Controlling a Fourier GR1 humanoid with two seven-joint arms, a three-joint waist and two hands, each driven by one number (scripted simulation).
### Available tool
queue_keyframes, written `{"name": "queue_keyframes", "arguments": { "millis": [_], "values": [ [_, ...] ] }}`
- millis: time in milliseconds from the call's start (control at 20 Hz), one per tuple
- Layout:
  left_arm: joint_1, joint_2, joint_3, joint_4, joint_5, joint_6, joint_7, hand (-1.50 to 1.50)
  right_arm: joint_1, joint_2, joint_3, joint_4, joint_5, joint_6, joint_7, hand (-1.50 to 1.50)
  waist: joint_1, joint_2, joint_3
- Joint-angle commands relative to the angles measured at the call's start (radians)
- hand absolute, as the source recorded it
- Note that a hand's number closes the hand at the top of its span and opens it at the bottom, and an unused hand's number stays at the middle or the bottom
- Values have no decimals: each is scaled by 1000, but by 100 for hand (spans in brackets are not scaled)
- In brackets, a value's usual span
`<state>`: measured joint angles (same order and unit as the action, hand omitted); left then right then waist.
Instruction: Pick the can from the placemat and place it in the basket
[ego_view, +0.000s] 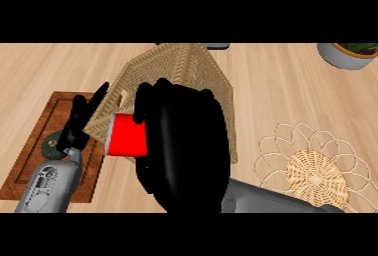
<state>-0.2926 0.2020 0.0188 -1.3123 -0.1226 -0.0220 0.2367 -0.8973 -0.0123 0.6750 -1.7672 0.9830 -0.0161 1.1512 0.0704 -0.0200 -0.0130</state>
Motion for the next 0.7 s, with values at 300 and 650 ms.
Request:
{"name": "queue_keyframes", "arguments": {
  "millis": [300,650],
  "values": [
    [9,9,29,0,10,11,-16,0,-327,12,-191,303,-107,308,227,150,-39,8,7],
    [38,24,43,7,9,6,-46,0,-460,12,-272,416,-161,360,203,150,-59,14,11]
  ]
}}
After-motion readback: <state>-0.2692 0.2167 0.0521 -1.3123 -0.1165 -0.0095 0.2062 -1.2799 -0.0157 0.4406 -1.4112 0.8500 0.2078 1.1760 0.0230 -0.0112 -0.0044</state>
